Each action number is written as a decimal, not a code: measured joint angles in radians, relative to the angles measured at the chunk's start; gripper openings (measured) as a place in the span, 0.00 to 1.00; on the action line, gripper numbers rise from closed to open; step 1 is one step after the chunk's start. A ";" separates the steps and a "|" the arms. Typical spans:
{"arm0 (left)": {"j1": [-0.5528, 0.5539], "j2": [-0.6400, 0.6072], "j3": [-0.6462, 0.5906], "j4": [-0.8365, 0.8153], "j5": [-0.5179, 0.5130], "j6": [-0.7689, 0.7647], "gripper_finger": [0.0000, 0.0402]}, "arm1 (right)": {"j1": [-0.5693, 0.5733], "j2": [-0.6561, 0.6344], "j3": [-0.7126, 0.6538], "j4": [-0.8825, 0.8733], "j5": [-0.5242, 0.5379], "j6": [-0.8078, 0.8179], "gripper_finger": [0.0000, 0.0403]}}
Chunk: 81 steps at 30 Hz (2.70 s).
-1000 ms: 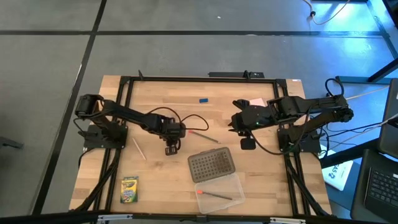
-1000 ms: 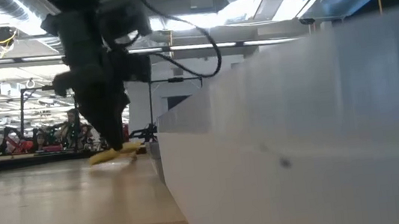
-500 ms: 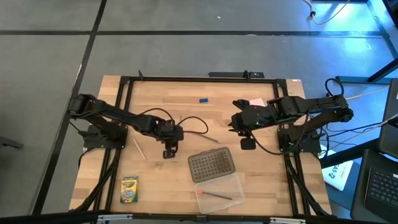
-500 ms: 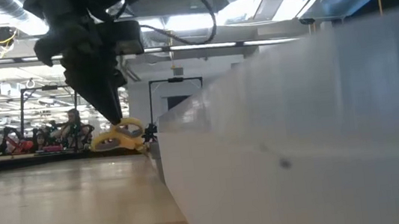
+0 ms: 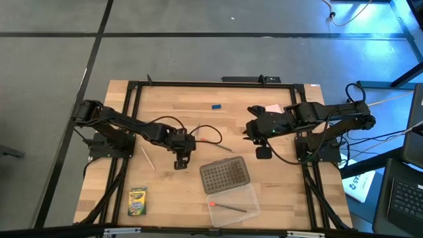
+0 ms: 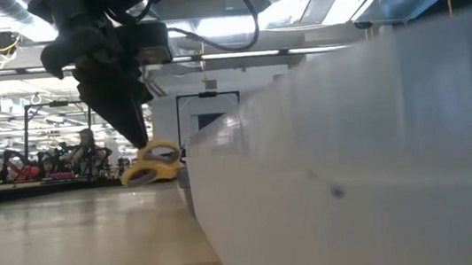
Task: Pack school essentials
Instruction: Put the yellow scissors into the supply box
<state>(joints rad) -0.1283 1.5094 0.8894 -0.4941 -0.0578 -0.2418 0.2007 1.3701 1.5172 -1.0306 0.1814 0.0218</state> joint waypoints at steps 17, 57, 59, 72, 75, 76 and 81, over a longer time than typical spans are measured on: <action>0.002 0.101 -0.001 0.082 0.004 -0.019 0.01 | 0.000 0.000 0.000 -0.007 0.000 0.000 0.22; -0.004 0.246 0.002 0.196 -0.024 -0.011 0.23 | 0.000 0.001 0.000 -0.013 0.000 -0.001 0.22; -0.005 0.247 0.002 0.196 -0.029 -0.010 0.23 | 0.000 0.001 0.000 -0.013 0.000 0.000 0.22; -0.013 0.249 0.001 0.191 -0.056 -0.010 0.08 | 0.000 0.001 0.000 -0.014 0.000 -0.001 0.22; -0.013 0.250 0.000 0.189 -0.056 -0.011 0.05 | 0.000 0.001 0.000 -0.014 0.000 -0.001 0.22; -0.013 0.250 0.000 0.189 -0.056 -0.011 0.05 | 0.000 0.001 0.000 -0.014 0.000 -0.001 0.22; -0.013 0.250 0.000 0.189 -0.055 -0.043 0.04 | 0.000 0.001 0.000 -0.014 0.000 -0.001 0.22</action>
<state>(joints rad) -0.1413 1.7590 0.8894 -0.3056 -0.1131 -0.2843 0.2007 1.3708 1.5169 -1.0444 0.1817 0.0212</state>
